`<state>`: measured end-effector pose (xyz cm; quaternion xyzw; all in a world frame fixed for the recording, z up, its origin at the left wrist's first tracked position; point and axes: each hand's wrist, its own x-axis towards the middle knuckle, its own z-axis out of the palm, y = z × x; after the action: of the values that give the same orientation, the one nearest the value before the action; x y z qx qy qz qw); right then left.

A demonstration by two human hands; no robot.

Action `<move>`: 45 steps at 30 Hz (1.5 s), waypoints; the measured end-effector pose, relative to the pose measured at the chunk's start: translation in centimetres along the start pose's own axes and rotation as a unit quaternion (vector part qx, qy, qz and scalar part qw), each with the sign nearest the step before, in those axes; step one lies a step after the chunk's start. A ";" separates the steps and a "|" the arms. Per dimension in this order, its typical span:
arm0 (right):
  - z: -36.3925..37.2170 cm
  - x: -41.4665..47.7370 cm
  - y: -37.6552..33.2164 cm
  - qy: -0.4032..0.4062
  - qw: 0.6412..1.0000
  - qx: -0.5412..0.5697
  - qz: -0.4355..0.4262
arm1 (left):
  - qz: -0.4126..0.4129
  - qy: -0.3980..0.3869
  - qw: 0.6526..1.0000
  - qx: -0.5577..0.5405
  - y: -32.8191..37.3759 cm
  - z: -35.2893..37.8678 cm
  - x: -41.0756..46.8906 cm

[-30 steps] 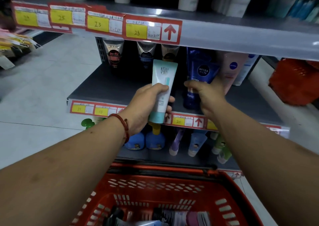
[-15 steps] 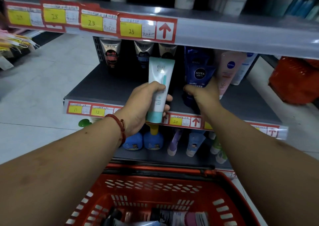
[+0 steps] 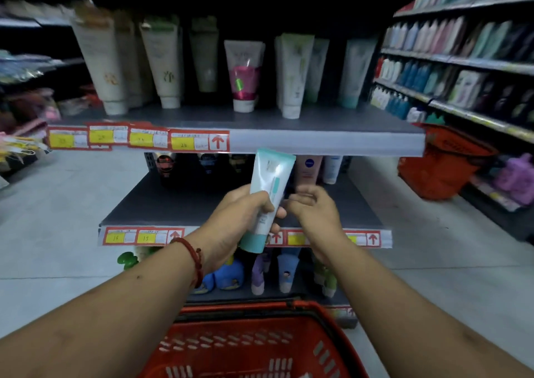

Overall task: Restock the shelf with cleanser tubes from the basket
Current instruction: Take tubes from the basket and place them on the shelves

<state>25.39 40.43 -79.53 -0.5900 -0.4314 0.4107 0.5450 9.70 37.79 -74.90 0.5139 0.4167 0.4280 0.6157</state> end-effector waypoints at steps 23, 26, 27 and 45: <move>-15.1 1.4 -15.7 0.113 0.976 -0.076 -0.168 | 0.139 0.041 0.988 0.058 12.7 12.1 7.8; -17.3 3.7 -16.5 0.139 0.968 -0.104 -0.181 | 0.157 0.031 0.985 0.066 13.0 13.8 11.3; -17.8 4.4 -16.6 0.146 0.966 -0.108 -0.185 | 0.167 0.034 0.983 0.075 13.2 14.4 12.6; -19.3 12.5 -13.9 0.121 0.960 -0.111 -0.229 | 0.172 0.021 0.978 0.115 11.6 17.3 29.7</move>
<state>46.62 47.32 -64.48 -0.5778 -0.5287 0.1504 0.6033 33.58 62.65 -63.44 0.6357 0.3813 0.4879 0.4609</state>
